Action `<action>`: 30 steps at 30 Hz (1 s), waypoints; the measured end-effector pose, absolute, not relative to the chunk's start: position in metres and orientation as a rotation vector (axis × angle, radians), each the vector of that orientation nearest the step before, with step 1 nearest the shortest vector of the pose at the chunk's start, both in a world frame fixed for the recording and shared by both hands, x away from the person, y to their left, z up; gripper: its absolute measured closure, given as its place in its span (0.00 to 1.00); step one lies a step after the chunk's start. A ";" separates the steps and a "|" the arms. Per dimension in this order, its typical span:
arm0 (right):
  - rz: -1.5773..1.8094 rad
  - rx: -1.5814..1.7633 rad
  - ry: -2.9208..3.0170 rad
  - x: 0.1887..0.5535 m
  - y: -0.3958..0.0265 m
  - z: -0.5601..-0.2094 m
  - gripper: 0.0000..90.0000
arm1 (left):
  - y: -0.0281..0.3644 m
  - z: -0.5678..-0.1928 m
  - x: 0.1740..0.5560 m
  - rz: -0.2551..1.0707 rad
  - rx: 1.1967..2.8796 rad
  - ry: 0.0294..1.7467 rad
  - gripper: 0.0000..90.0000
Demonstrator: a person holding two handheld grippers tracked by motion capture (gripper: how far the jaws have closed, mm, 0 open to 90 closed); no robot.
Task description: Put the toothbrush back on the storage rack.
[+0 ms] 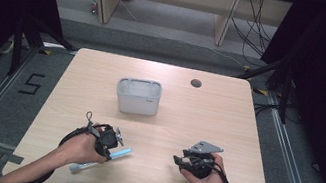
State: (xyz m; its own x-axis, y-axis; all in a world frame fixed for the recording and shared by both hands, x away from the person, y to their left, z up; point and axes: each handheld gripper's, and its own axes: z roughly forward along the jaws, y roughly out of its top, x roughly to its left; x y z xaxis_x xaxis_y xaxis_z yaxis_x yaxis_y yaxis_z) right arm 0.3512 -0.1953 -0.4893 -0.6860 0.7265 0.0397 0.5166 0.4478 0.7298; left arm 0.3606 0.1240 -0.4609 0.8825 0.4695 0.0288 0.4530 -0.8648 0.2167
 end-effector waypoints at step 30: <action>1.121 0.213 2.930 0.348 -0.120 -0.482 0.55 | 0.083 -0.444 0.330 0.109 2.978 0.201 0.87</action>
